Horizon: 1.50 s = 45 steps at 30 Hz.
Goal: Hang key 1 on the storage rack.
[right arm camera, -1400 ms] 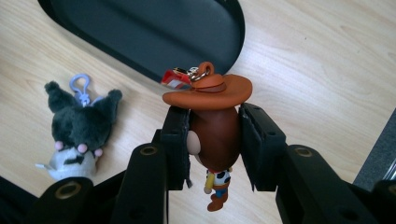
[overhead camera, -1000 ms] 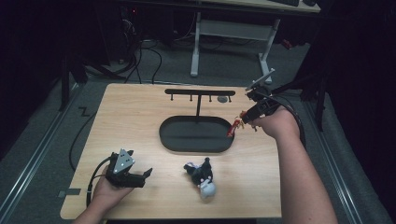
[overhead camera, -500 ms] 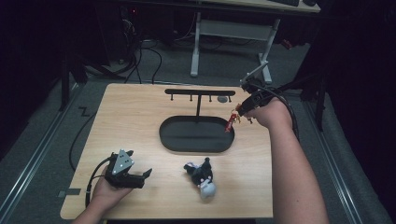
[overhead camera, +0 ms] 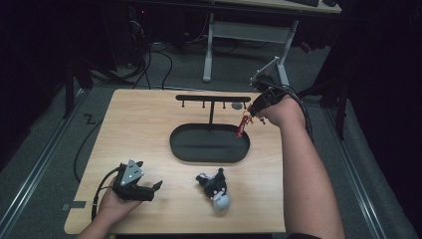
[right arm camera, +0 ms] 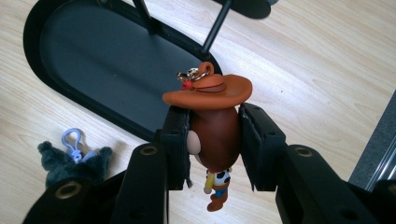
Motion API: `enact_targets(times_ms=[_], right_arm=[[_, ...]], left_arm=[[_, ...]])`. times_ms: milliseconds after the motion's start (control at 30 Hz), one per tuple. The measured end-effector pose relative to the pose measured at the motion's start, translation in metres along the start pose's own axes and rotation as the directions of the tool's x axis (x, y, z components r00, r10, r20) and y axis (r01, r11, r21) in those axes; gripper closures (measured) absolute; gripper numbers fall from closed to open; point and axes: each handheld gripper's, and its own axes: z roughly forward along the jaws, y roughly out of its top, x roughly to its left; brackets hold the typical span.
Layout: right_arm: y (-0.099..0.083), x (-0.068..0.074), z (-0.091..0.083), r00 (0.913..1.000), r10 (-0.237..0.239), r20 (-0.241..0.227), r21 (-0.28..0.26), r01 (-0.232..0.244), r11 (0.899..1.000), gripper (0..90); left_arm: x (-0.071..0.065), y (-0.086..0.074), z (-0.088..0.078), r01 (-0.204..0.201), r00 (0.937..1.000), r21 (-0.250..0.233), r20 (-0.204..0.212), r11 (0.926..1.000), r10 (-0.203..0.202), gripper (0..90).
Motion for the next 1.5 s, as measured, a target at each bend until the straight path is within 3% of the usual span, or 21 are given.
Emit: enact_targets(times_ms=[300,467,733,1167,1433,1500], right_arm=[[0.014,0.002,-0.001,0.9997,0.009,0.024,-0.012,-0.008,1.000,64.8],[0.016,-0.001,0.008,0.9981,0.027,0.056,-0.012,-0.026,1.000,64.8],[0.001,-0.012,0.027,0.9948,0.081,0.062,0.006,-0.081,0.997,64.7],[-0.013,-0.011,0.057,0.9964,0.079,0.029,-0.012,-0.079,0.997,63.2],[-0.023,-0.011,0.062,0.9958,0.091,0.008,-0.076,-0.090,0.993,52.2],[-0.029,-0.010,0.064,0.9961,0.088,0.007,-0.072,-0.087,0.994,50.4]], left_arm=[[0.002,-0.001,-0.001,0.007,1.0000,-0.002,0.004,1.0000,-0.007,5.8],[0.002,-0.001,-0.002,0.005,0.9999,0.002,0.009,1.0000,-0.005,5.8],[0.000,-0.001,-0.001,0.001,0.9999,0.003,0.014,1.0000,-0.001,5.9],[-0.003,-0.001,0.000,-0.005,0.9997,0.007,0.024,1.0000,0.005,6.5],[-0.002,-0.001,-0.001,0.003,0.9996,-0.001,0.026,1.0000,-0.003,8.0],[-0.002,0.000,-0.001,0.000,0.9996,0.002,0.029,1.0000,0.000,8.3]])
